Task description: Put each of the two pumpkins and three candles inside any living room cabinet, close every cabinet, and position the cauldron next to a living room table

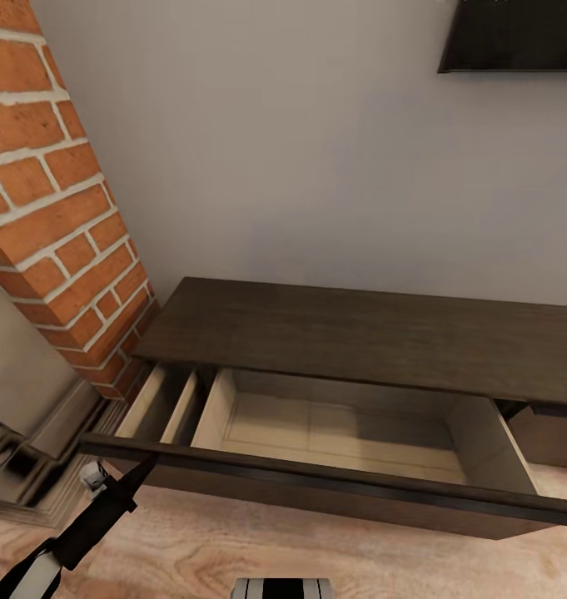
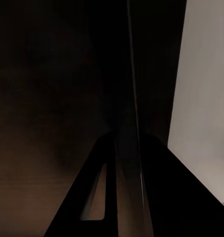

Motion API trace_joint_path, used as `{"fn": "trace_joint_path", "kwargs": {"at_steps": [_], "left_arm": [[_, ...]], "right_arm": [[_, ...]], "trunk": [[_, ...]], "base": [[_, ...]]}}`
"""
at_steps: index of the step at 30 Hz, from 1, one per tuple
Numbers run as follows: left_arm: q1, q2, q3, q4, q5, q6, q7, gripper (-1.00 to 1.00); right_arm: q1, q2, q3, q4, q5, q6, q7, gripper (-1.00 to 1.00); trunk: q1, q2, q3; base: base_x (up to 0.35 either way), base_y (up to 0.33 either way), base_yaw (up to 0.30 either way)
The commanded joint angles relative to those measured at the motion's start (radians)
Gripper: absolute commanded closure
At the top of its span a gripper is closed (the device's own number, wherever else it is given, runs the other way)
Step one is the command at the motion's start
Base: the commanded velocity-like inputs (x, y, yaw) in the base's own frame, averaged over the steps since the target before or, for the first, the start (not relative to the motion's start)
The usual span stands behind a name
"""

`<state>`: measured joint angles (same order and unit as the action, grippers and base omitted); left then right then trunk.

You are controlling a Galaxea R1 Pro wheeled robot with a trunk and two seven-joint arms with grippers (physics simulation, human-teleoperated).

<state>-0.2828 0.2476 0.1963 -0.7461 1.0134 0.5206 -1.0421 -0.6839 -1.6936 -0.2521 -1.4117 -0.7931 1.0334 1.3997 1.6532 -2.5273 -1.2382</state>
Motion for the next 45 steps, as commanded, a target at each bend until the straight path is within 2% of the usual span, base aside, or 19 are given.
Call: {"fn": "trace_joint_path", "kwargs": {"at_steps": [1,10,42,43,45], "left_arm": [[0.001,0.0,-0.031,0.002,-0.079,-0.002,0.001,1.0],[0.001,0.0,-0.032,0.002,-0.079,-0.002,0.002,1.0],[0.001,0.001,-0.031,0.004,-0.076,-0.002,0.001,1.0],[0.001,0.001,-0.03,0.004,-0.077,-0.002,0.001,-1.0],[0.001,0.001,-0.029,0.004,-0.078,-0.002,0.001,-1.0]], "right_arm": [[0.001,0.0,-0.003,0.0,-0.003,0.007,0.001,1.0],[0.001,0.0,-0.003,0.0,-0.003,0.008,0.001,1.0],[0.001,0.003,-0.001,0.0,-0.003,0.007,0.001,1.0],[0.001,0.004,-0.001,0.0,-0.003,0.007,0.001,1.0],[0.001,0.005,-0.001,0.0,-0.003,0.007,0.001,1.0]], "trunk": [[0.0,0.0,-0.001],[0.0,0.0,-0.001],[0.0,0.0,-0.001],[0.0,0.0,-0.001],[0.0,0.0,-0.001]], "base": [[-0.08,0.0,0.0],[-0.219,0.0,0.0],[-0.051,0.0,0.0],[0.0,0.0,0.0],[0.0,0.0,0.0]]}}
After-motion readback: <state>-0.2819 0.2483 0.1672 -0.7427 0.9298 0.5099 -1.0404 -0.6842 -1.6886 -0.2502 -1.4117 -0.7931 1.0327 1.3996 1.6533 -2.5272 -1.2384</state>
